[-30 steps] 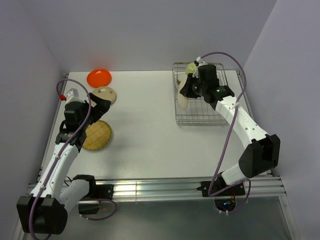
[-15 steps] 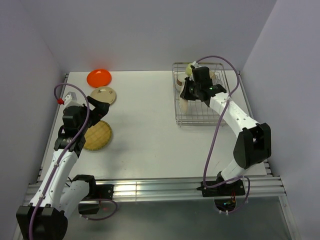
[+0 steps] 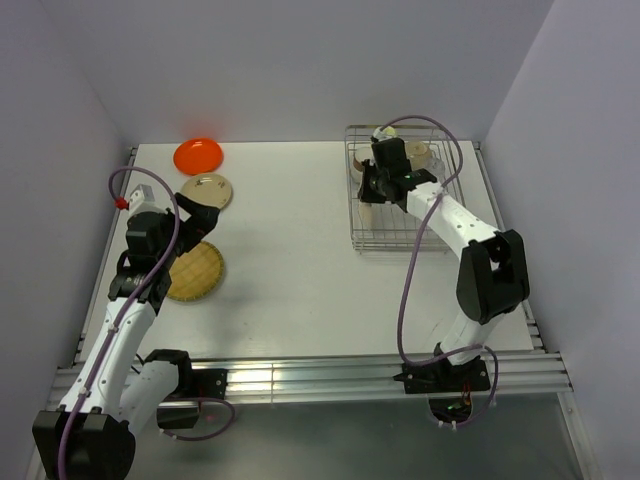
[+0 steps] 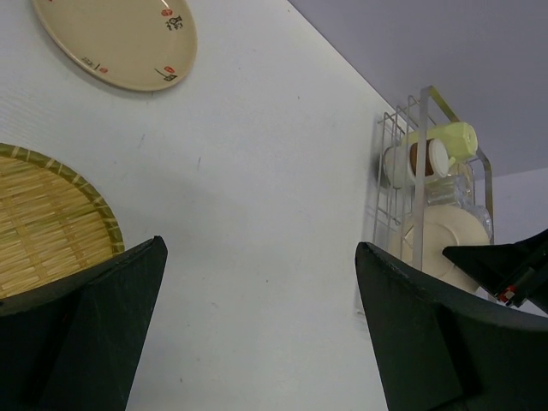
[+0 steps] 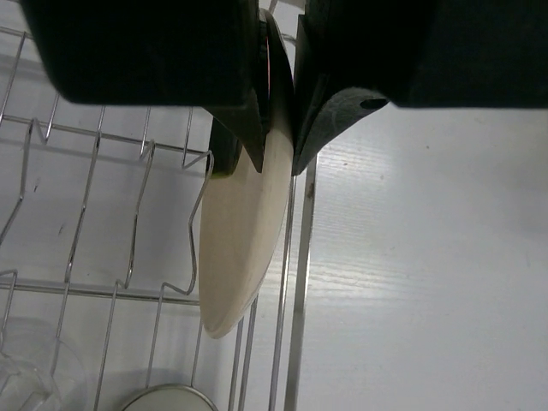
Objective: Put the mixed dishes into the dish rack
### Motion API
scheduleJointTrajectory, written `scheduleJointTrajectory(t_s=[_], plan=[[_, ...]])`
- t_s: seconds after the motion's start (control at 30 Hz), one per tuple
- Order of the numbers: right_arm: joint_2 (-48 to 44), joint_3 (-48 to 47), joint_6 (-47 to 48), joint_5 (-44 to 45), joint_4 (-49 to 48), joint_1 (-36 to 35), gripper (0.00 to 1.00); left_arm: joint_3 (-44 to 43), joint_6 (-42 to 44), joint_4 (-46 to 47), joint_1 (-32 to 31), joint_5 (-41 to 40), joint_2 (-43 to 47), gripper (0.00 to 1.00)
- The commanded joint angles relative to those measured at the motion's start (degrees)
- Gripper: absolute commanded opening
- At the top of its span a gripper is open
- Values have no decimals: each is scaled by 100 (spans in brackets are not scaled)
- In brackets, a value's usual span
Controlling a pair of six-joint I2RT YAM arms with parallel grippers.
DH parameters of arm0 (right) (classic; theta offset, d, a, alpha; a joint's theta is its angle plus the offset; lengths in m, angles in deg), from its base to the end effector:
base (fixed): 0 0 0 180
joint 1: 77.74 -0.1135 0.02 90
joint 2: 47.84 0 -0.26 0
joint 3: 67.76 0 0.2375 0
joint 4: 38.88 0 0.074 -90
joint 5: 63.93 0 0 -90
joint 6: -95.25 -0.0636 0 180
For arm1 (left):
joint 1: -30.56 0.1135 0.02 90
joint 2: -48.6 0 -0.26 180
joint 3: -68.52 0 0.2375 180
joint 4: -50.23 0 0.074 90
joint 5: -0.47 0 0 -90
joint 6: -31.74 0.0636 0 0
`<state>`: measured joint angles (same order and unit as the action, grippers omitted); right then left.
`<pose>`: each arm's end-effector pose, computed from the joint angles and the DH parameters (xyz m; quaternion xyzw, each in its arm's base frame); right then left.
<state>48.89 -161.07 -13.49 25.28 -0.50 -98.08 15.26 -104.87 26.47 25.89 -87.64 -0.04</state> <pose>0.3655 0.1364 0.2658 -0.0156 0.9127 0.1425 0.3827 0.2140 -0.0196 0.2827 -0.2826 0.7642 -0.2629 0.5167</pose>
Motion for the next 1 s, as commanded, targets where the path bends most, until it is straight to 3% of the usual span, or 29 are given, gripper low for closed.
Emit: scheduleJointTrajectory(t_s=[0.0, 0.1, 0.37, 0.43, 0.63, 0.7, 0.73, 0.83, 0.9, 0.97], plan=[[135, -298, 107, 273, -327, -84, 1, -57, 73, -2, 45, -92, 30, 99], [171, -184, 230, 405, -432, -146, 13, -22, 47, -19, 45, -119, 65, 99], [110, -78, 336, 449, -564, -190, 58, -109, 91, -116, 71, -154, -48, 99], [39, -43, 397, 431, -643, -207, 65, -171, 82, -124, 80, -163, -93, 99], [-487, -52, 800, 239, -774, -207, 69, -381, 38, -265, 167, -154, -374, 99], [-760, -148, 1248, -296, -749, -207, 74, -495, 12, -466, 273, -154, -637, 99], [-830, -200, 1868, -585, -697, -199, 84, -627, -41, -546, 430, -154, -759, 99], [-1015, -446, 3458, -2473, 65, -172, 90, -934, -199, -783, 947, -76, -1418, 96], [-1007, -526, 4025, -3814, 392, -146, 88, -1014, -304, -670, 1230, 337, -1998, 94], [-998, -448, 4782, -4488, 778, -155, 85, -1015, -489, -136, 1608, 723, -2541, 91]])
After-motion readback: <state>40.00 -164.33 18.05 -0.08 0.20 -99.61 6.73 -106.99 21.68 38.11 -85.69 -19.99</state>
